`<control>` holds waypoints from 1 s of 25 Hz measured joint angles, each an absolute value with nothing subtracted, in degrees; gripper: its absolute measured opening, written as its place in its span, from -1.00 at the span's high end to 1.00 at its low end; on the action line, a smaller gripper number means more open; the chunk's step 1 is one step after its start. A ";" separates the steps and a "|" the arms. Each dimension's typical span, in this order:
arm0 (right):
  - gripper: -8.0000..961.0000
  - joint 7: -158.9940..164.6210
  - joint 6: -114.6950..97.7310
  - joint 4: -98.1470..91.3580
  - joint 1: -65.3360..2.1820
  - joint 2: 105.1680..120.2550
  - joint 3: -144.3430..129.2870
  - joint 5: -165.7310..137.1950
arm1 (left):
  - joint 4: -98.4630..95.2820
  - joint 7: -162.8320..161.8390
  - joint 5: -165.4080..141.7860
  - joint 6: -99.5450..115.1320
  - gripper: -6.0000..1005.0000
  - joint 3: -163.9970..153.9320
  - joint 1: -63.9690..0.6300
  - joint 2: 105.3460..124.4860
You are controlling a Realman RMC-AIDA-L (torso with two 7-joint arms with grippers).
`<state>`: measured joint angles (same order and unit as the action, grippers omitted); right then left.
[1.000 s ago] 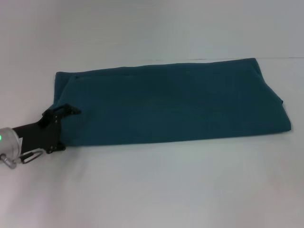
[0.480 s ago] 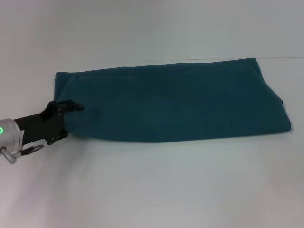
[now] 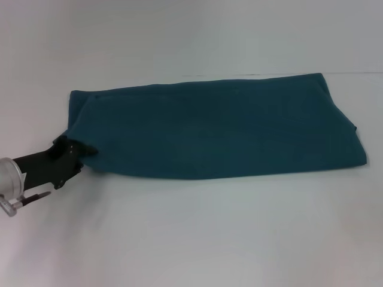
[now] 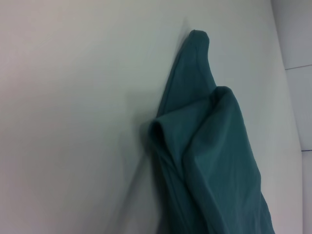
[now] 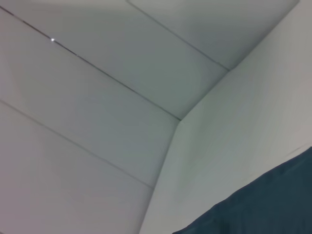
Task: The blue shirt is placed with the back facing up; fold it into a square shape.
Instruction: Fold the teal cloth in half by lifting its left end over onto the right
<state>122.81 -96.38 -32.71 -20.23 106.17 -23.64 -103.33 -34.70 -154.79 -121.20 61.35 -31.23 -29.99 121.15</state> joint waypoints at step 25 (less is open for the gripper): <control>-0.82 124.77 -94.22 -30.70 -18.40 106.27 -23.03 -103.36 | -43.65 -137.36 -125.42 68.02 0.93 -21.19 -21.27 118.91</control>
<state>124.77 -94.22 -30.70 -18.40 106.27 -23.03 -103.36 -43.65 -137.36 -125.42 68.02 -21.19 -21.27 118.91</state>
